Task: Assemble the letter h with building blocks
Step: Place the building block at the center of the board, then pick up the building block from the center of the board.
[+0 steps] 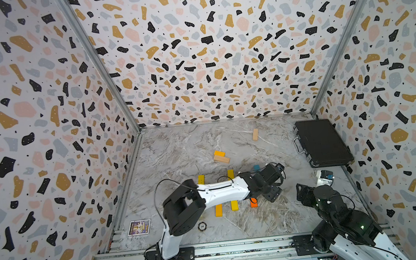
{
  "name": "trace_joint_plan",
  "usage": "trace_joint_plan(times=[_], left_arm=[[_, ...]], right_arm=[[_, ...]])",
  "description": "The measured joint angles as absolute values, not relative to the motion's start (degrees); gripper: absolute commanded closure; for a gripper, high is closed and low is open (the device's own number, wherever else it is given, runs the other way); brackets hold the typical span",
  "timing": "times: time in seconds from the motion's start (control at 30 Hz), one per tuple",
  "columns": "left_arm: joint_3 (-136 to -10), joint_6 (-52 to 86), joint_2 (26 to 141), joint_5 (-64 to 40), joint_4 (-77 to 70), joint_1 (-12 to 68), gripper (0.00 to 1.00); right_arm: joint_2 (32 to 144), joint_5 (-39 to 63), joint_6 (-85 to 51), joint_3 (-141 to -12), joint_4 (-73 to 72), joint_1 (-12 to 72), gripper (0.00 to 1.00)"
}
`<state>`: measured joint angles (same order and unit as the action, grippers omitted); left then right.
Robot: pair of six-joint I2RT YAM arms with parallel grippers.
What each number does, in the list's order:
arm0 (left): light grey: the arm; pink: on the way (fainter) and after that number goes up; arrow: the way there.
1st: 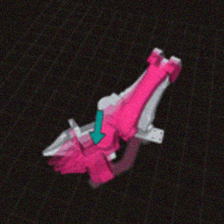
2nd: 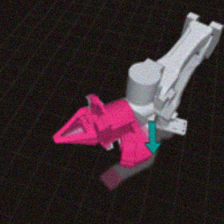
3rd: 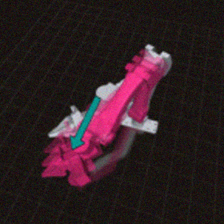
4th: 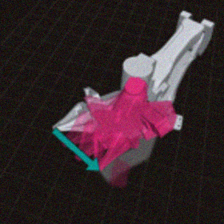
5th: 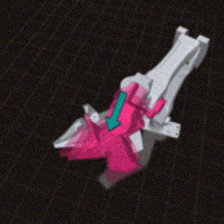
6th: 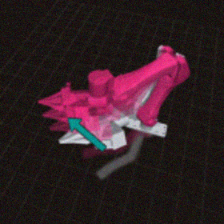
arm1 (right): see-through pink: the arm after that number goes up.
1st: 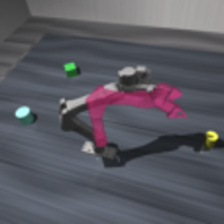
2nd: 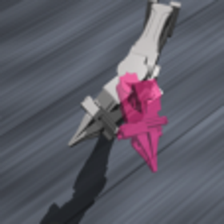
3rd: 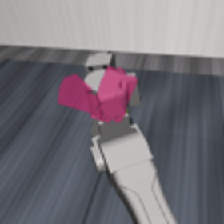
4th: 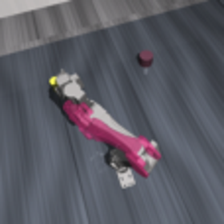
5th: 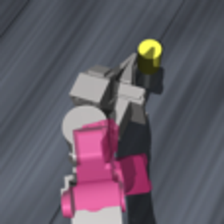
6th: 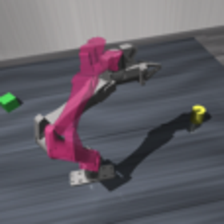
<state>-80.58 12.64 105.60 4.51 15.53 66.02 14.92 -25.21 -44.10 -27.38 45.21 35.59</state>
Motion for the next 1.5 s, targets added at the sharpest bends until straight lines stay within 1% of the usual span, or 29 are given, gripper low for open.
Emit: trace_joint_plan(times=[0.03,0.13,0.23,0.33,0.4,0.57,0.63,0.77,0.8,0.87,1.07,1.3,1.5], left_arm=[[-79.48,12.91,101.47,4.80,14.85,66.02,0.01],[-76.03,13.80,89.21,5.50,12.36,66.00,0.01],[-71.44,14.46,78.30,6.76,11.00,65.95,0.01],[-66.61,15.33,70.35,8.69,12.40,65.91,0.01],[-63.86,16.12,66.87,10.07,14.46,65.89,0.01],[-56.77,18.22,58.24,12.69,21.19,65.78,0.01],[-55.16,18.94,54.76,13.37,23.59,65.78,0.01],[-54.94,19.16,51.55,14.50,26.11,65.69,0.01],[-54.96,19.14,51.33,14.87,26.52,65.67,0.01],[-54.96,19.11,51.46,15.59,27.46,65.63,0.01],[-54.96,18.98,51.44,16.69,29.80,65.23,0.01],[-54.72,18.85,48.75,16.99,30.44,64.14,0.01],[-54.46,18.85,47.86,16.97,31.00,63.68,0.01]], right_arm=[[15.49,-23.88,-43.29,-27.38,44.75,35.57,0.24],[21.39,-17.65,-40.34,-27.40,41.28,35.48,0.25],[34.04,-10.24,-37.71,-27.40,36.40,35.51,0.26],[46.65,-5.15,-36.14,-27.40,32.23,36.16,0.28],[51.64,-3.09,-35.66,-27.33,30.70,36.95,0.28],[52.60,-0.60,-35.75,-26.50,27.20,38.20,0.29],[53.06,-0.93,-35.73,-26.50,26.85,38.44,0.24],[57.34,-1.85,-34.28,-26.81,26.87,38.65,0.20],[59.00,-1.91,-33.95,-27.20,26.98,38.68,0.06],[61.93,-2.28,-32.93,-28.18,27.03,38.72,0.02],[68.18,-4.56,-31.44,-31.35,26.89,38.98,0.03],[74.89,-7.11,-29.93,-34.13,26.61,39.03,0.08],[78.78,-7.88,-28.73,-36.82,24.91,39.00,0.15]])
